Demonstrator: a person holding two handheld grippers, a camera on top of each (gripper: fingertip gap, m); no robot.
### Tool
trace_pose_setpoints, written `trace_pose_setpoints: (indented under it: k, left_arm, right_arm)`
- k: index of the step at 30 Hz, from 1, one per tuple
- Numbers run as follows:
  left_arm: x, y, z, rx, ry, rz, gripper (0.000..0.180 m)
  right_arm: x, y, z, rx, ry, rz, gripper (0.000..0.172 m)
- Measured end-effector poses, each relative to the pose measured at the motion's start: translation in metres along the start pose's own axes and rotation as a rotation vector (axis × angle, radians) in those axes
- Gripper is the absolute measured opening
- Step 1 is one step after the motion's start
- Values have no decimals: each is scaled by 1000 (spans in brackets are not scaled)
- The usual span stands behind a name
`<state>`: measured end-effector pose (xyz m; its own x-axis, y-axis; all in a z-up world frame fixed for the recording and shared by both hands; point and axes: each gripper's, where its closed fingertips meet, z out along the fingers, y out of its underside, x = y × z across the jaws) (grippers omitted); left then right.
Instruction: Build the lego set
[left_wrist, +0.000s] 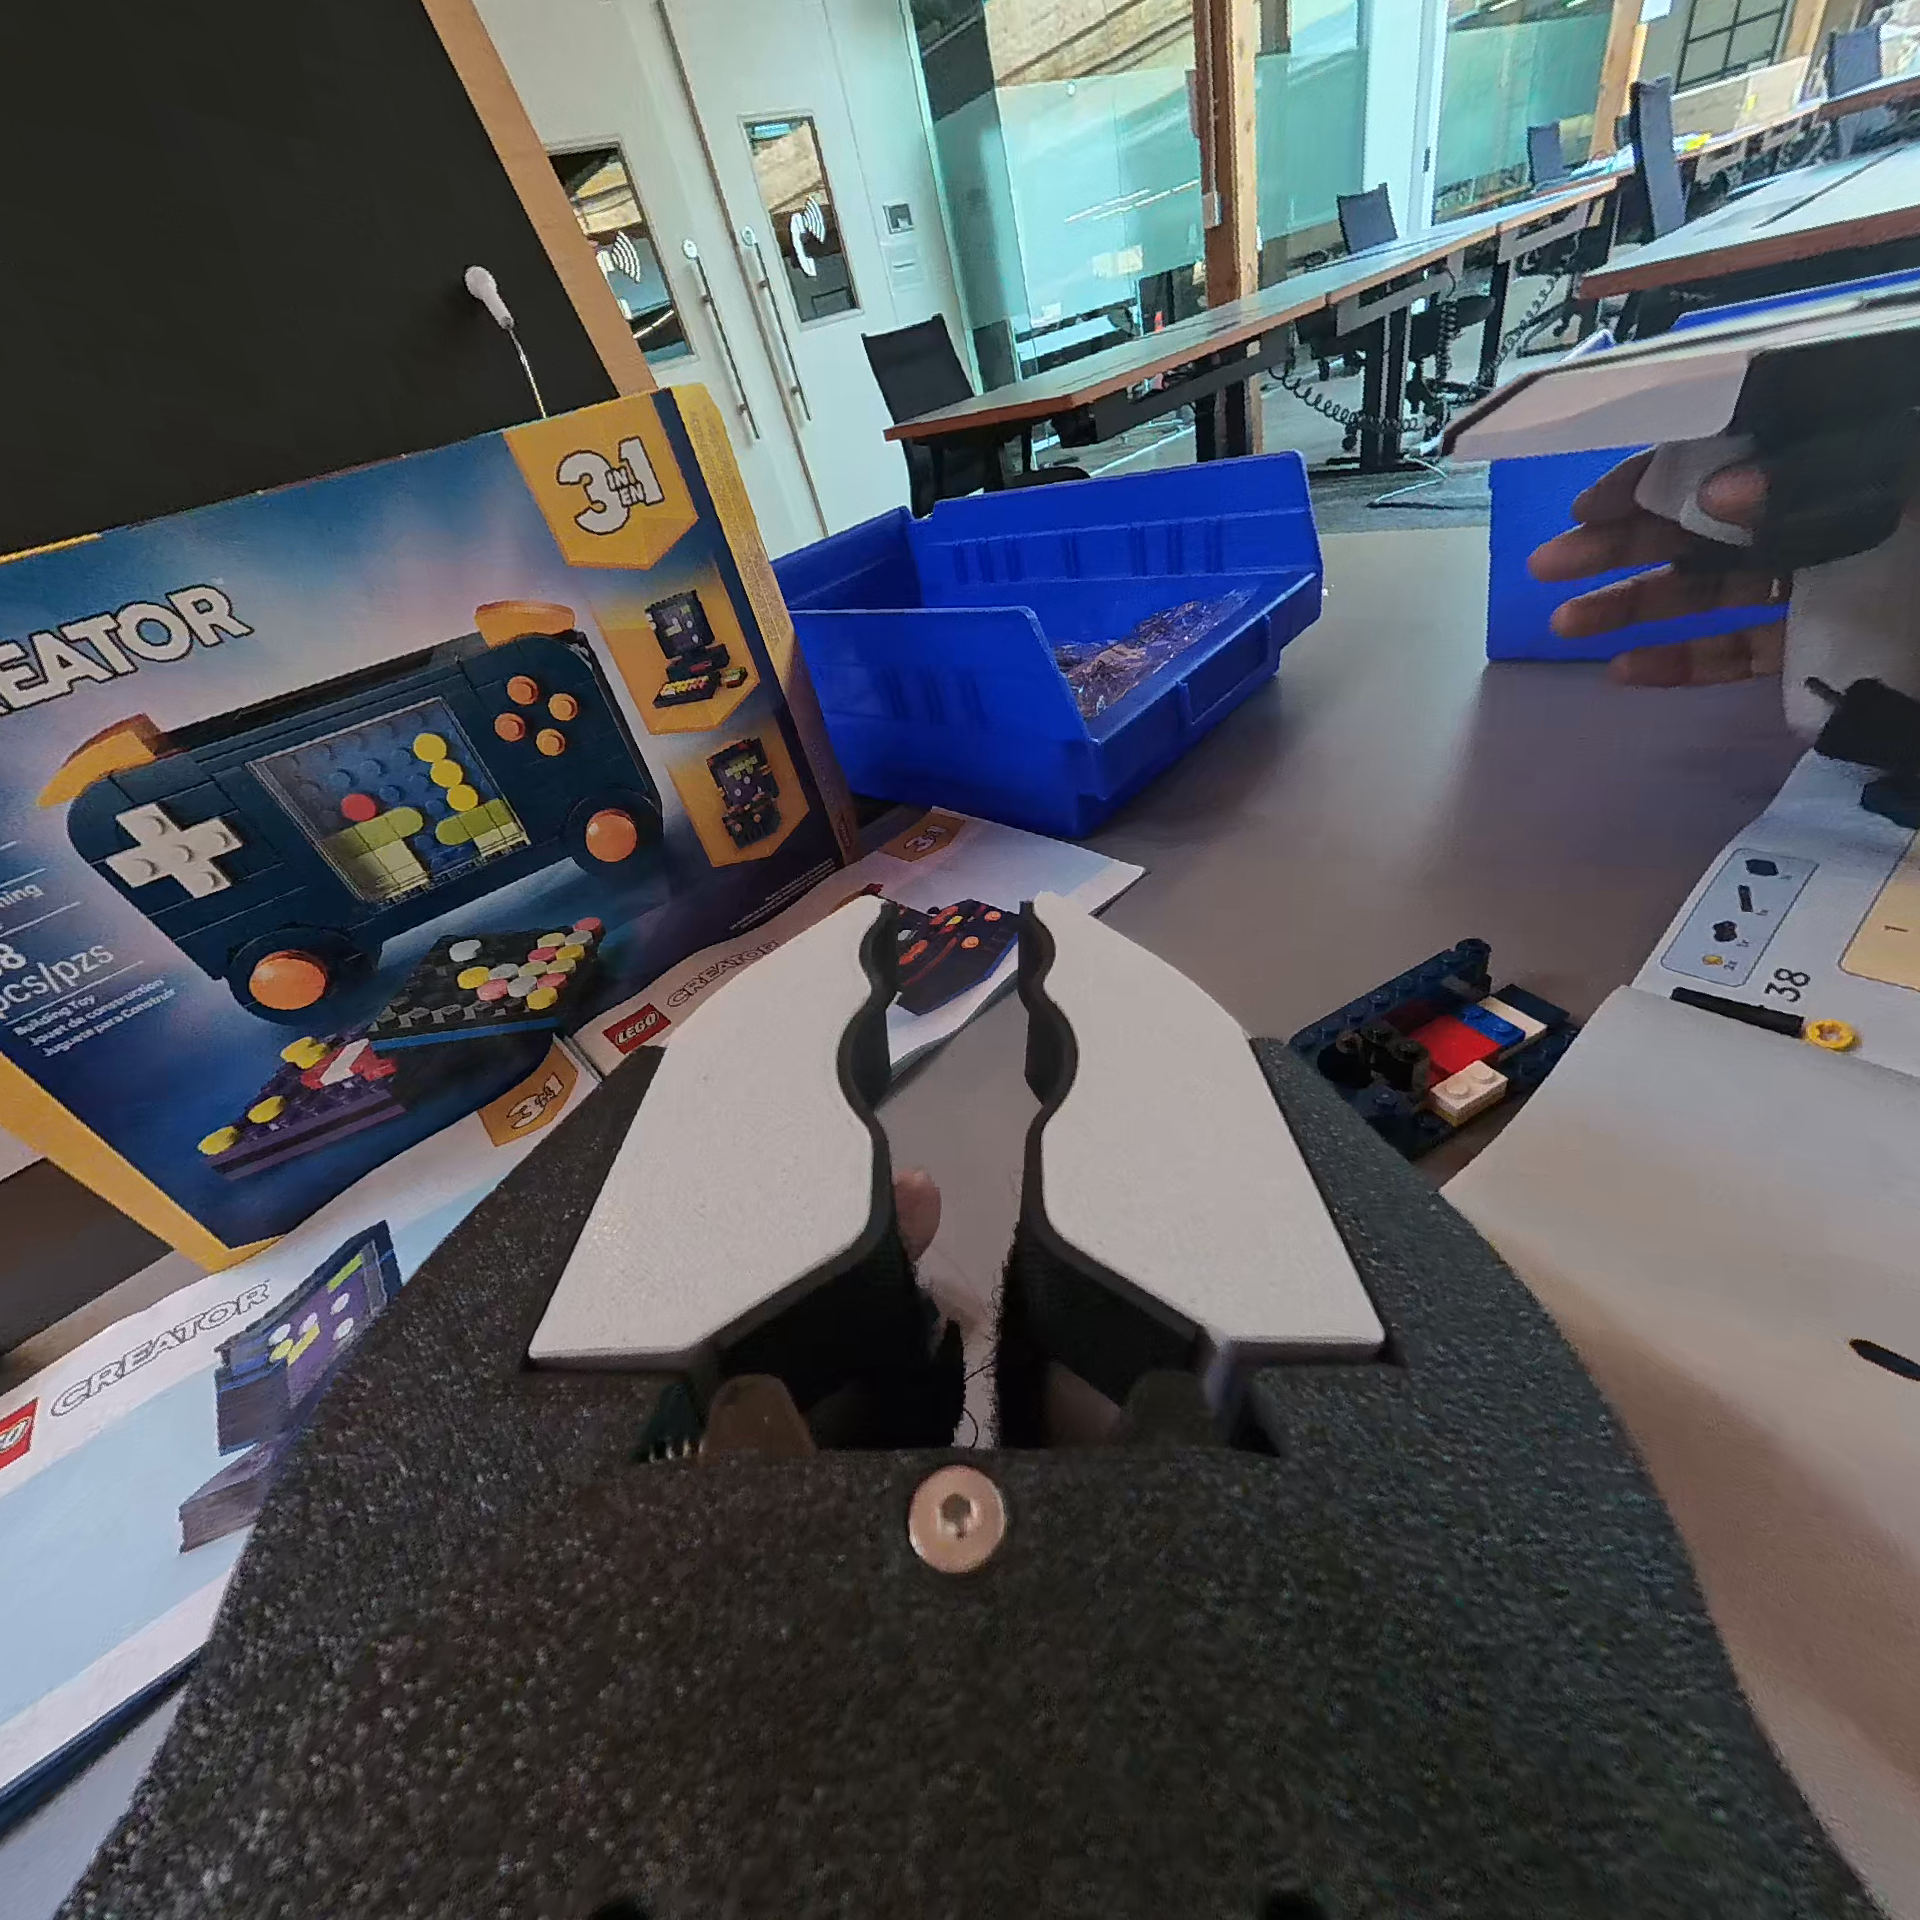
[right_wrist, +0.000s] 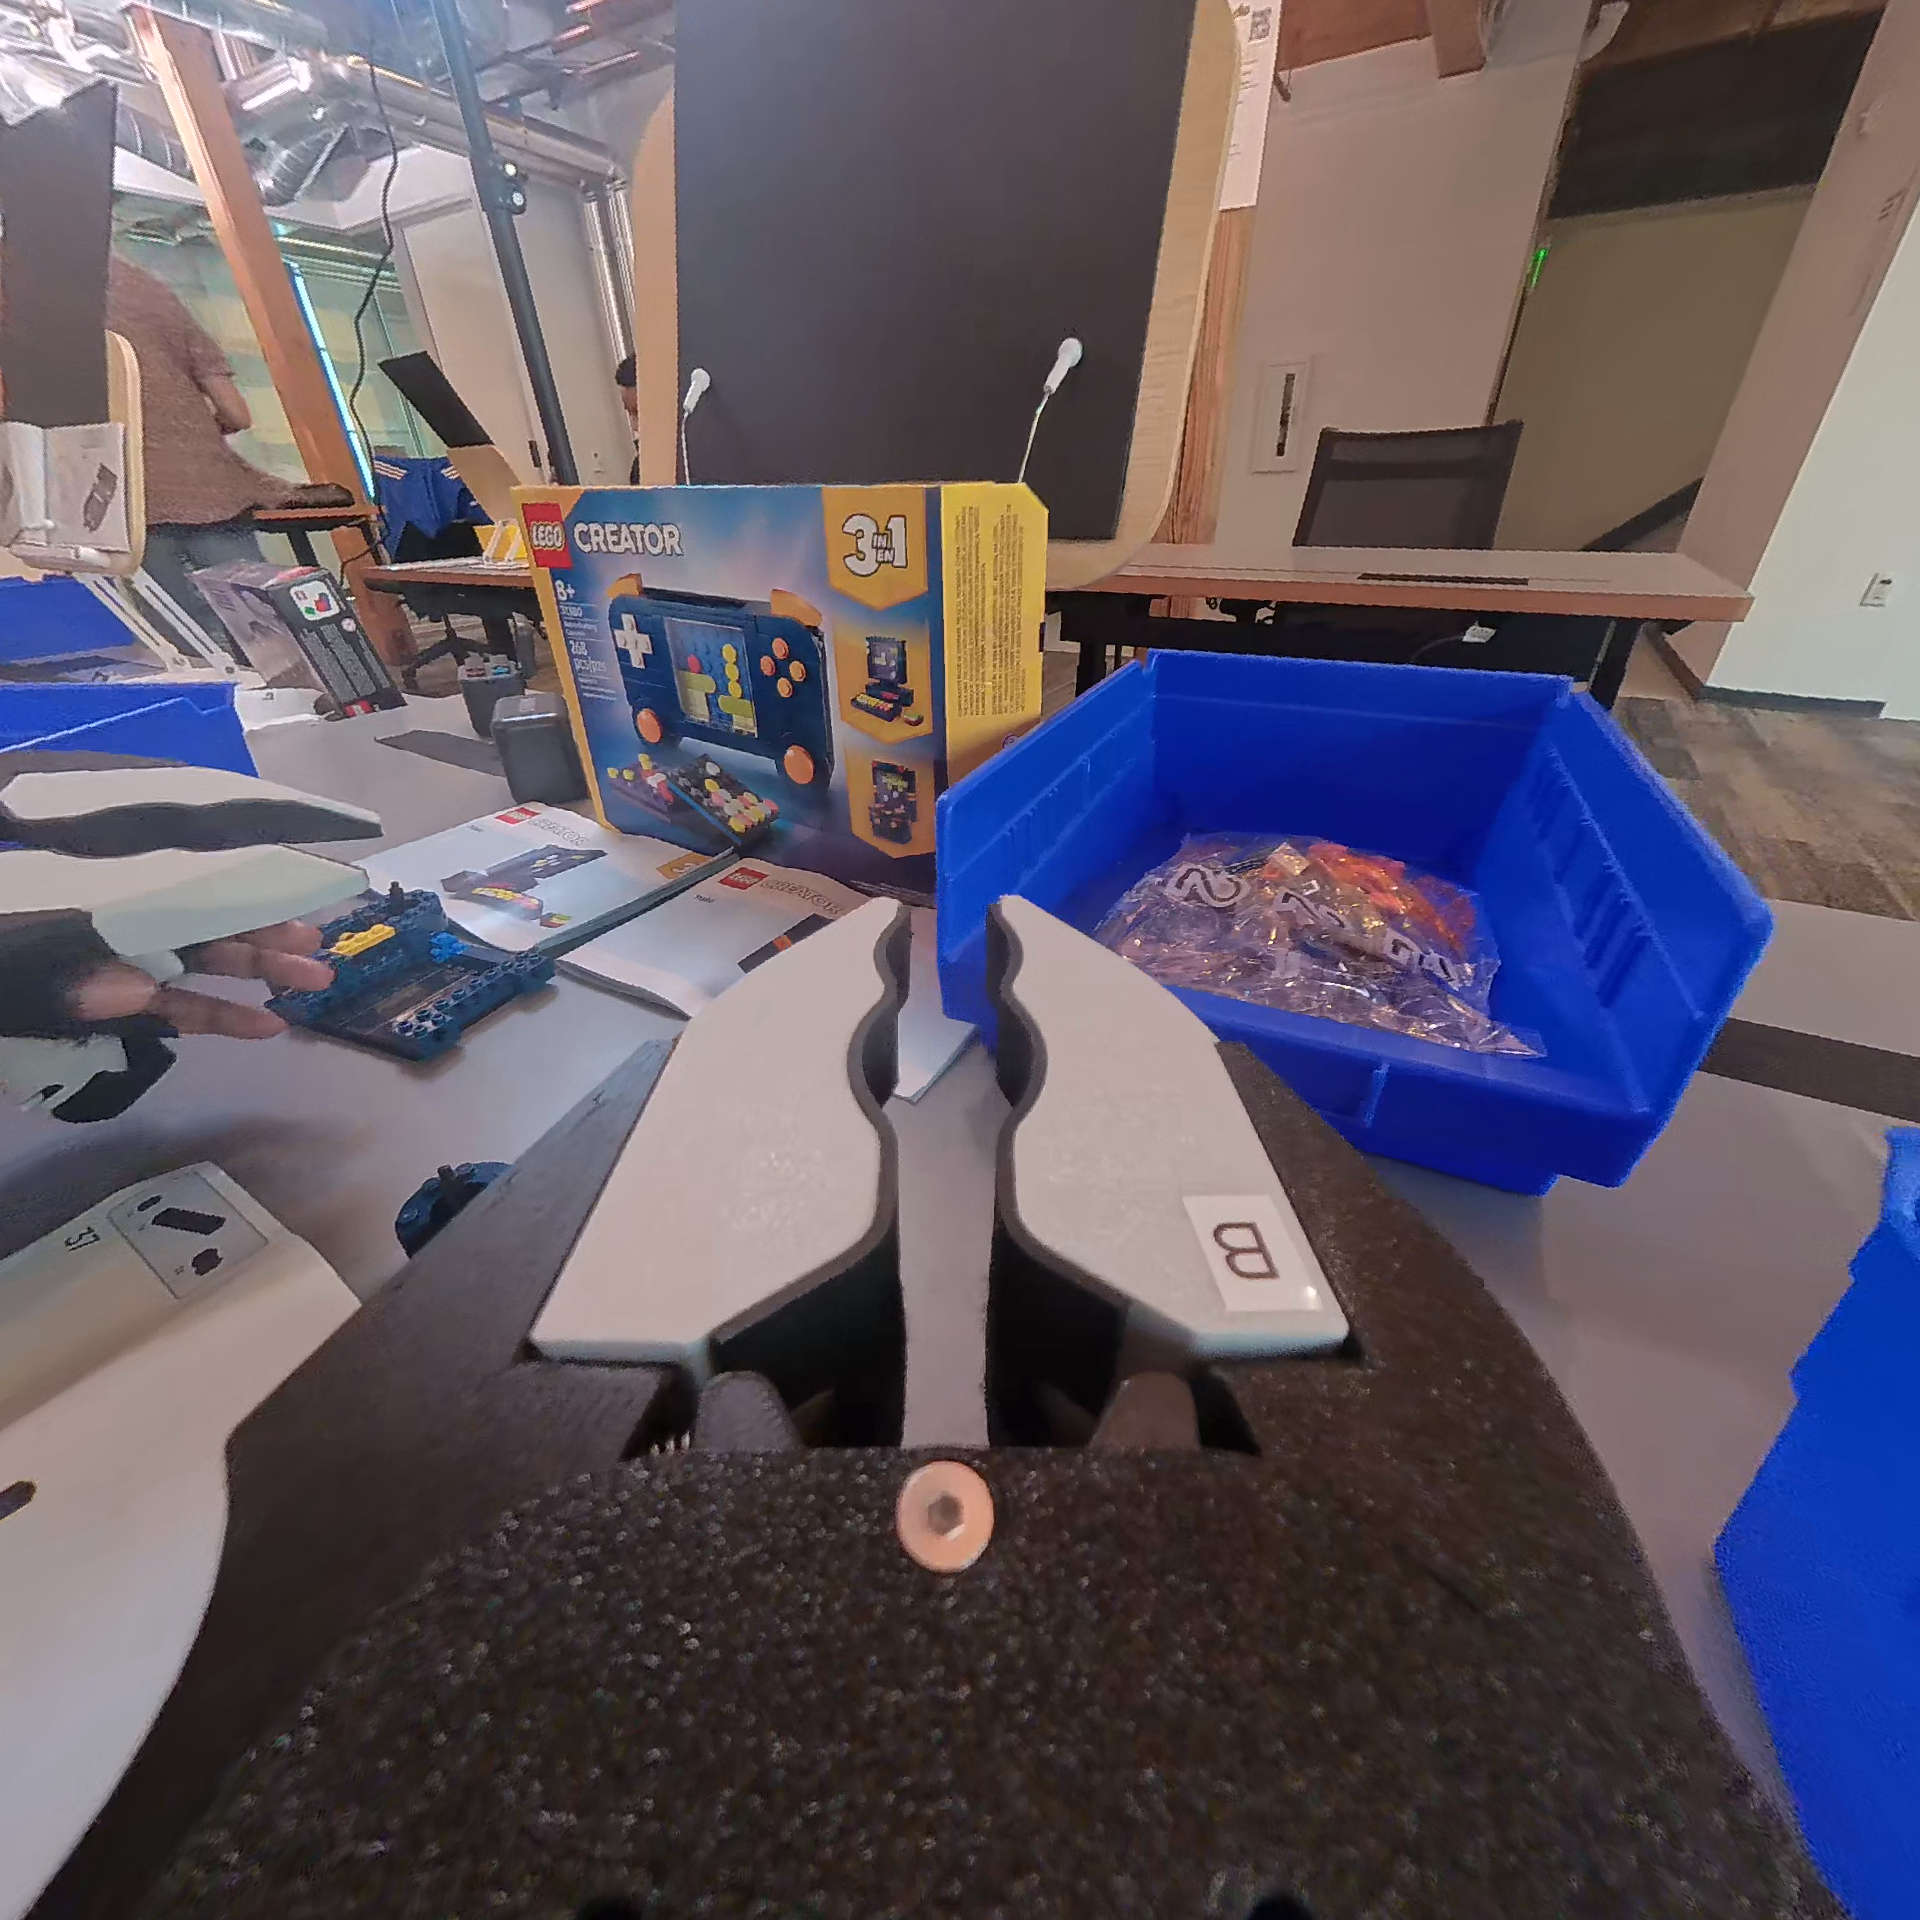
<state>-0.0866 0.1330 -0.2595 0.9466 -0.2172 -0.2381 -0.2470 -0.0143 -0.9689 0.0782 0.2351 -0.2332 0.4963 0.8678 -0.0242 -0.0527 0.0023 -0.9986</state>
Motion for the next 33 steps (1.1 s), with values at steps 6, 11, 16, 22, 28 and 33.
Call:
trace_pose_setpoints:
  k: [6,11,16,22,28,33]
  left_arm:
    - [3,1,1,-4,13,-2,21]
    - [5,1,1,-5,26,1,21]
    - [9,3,2,-17,39,20,21]
    - [19,10,3,-92,84,23,13]
    - [25,13,4,-111,103,72,13]
    - [25,16,5,-122,104,82,14]
  right_arm:
    - [12,-25,-12,130,55,-10,16]
    - [17,-42,-22,185,39,-10,17]
    - [16,-53,-29,214,13,-51,17]
    - [3,-44,-24,144,-67,-47,13]
    - [-8,-29,-17,50,-128,-54,13]
    - [-12,-19,-15,-6,-154,-71,13]
